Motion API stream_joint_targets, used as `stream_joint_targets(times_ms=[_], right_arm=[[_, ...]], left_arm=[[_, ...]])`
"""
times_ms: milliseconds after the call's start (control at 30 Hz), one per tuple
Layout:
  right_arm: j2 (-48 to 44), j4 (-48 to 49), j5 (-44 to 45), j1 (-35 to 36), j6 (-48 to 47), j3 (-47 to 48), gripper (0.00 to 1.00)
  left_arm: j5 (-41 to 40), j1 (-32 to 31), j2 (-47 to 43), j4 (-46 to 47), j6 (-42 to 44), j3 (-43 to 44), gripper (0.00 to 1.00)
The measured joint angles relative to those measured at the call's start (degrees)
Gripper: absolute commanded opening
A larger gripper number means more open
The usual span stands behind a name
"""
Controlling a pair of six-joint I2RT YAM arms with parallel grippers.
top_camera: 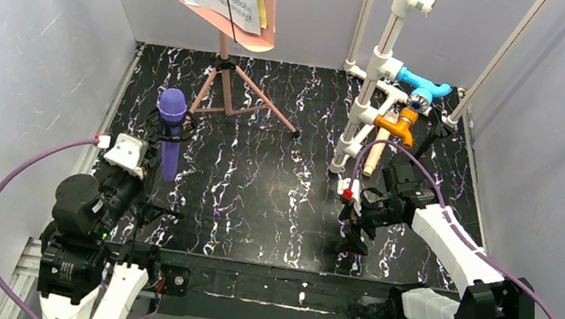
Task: Pack up the instrument practice props
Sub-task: Pick up the microphone stand with the microphone from the center of the board.
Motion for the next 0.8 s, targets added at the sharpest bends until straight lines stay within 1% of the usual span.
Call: stream_joint_targets(times_ms=[200,433,800], right_arm=[[0.2,0.0,0.0,0.0,0.0,0.0,0.98],[0.3,0.0,0.0,0.0,-0.1,0.0,0.98],[0.9,-0.1,0.0,0.0,-0.3,0.0,0.98]], left_arm=[[8.8,0.0,-0.6,-2.3,-1.4,2.1,0.0],[19.8,-0.1,-0.3,-2.1,-5.0,2.0,0.0],[31.5,-0.4,0.8,6.8,-14.5,-2.5,0.0]])
